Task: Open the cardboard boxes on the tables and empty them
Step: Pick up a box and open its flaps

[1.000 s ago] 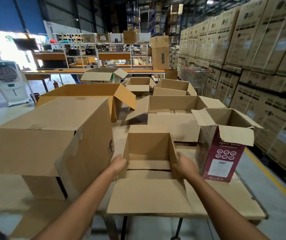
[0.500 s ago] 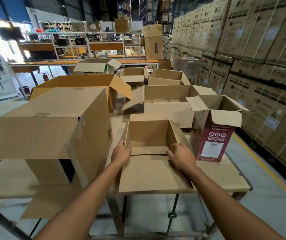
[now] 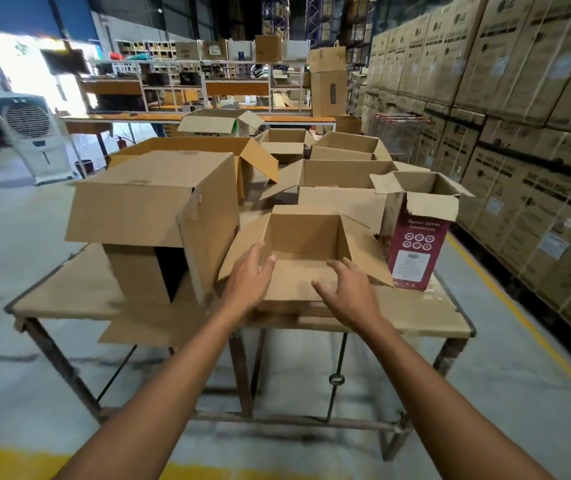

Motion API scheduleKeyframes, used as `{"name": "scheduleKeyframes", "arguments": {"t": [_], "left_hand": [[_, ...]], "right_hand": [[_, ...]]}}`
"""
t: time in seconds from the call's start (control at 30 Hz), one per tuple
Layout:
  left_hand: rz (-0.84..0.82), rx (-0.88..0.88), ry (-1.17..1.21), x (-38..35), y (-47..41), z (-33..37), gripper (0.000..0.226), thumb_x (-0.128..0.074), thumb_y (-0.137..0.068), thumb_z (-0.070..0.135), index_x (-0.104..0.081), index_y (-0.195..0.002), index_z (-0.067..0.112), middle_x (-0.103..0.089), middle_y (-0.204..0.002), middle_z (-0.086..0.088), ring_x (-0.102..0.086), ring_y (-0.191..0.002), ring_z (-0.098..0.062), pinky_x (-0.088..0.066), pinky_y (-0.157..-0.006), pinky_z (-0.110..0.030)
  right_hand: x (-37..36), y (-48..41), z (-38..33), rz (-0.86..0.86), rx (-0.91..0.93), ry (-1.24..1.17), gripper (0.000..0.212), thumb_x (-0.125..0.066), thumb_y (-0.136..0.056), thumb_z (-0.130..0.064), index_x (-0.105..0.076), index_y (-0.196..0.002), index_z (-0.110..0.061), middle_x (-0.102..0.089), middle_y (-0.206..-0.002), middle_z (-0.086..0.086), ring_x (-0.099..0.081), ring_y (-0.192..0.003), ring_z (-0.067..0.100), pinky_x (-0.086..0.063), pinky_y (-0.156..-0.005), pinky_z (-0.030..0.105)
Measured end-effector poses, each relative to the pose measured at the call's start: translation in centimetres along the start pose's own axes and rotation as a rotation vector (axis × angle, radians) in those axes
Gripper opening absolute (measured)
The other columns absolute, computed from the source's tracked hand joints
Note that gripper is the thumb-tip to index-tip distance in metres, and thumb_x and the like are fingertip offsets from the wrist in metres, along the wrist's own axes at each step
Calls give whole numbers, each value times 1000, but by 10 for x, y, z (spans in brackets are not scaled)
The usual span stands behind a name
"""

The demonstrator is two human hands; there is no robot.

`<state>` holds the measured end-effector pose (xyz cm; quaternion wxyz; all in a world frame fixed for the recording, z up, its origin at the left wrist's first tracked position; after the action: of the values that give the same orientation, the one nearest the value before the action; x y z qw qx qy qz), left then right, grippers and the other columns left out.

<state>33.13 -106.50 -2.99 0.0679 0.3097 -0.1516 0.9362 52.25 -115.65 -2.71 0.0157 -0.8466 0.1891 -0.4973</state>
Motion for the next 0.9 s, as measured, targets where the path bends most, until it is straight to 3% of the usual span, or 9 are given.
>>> {"name": "scheduleKeyframes", "arguments": {"t": [0.23,0.4,0.5,0.6,0.77,0.9], "left_hand": [[126,-126,39,37,111,33,48,-46,-104,36,-44,-147,15,-48,-148,-4,-39,-139,-19,-35,-114,-43],[167,-84,33,58,178,20,49,-44,-104,40,-42,-149,19,-46,-150,-1,-35,-141,-17,-33,-114,-39],[207,-44,18,73,210,1,48,-47,-104,38,-42,-148,20,-48,-148,1,-37,-139,-15,-35,-113,-38],[253,16,17,90,241,-26,47,-48,-104,34,-42,-148,19,-48,-148,2,-37,-139,-15,-32,-117,-45],[333,124,37,124,280,-86,46,-51,-103,29,-45,-146,17,-49,-147,-1,-39,-140,-20,-35,-114,-42],[296,186,-9,154,293,-146,44,-51,-102,31,-47,-144,17,-51,-143,-2,-43,-135,-22,-38,-111,-45]], "right_hand": [[14,92,-14,146,72,-221,60,-63,-93,-46,-49,-144,-17,-50,-145,7,-45,-133,26,-41,-109,42],[4,149,-31,145,95,-333,59,-63,-94,-45,-49,-144,-18,-49,-147,6,-43,-137,22,-40,-112,44],[-11,176,-49,121,107,-352,58,-64,-94,-44,-49,-144,-18,-49,-148,6,-42,-138,22,-40,-112,44],[-32,200,-70,85,117,-388,59,-63,-93,-44,-51,-143,-16,-51,-146,8,-44,-137,23,-40,-112,42],[-82,218,-100,35,85,-457,68,-53,-86,-56,-53,-140,-16,-53,-141,5,-51,-128,23,-50,-100,52],[-126,223,-130,-2,48,-489,69,-54,-86,-57,-50,-142,-17,-52,-141,4,-53,-126,23,-51,-98,52]]}}
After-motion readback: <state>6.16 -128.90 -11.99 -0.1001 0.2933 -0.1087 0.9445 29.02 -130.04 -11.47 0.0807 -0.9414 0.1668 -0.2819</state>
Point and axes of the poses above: each hand's wrist, its own y-axis away from the middle knuckle, its own x-axis out of the back of the hand, z = x × y, the point moved 6 cm from there along -y, towards the middle knuckle
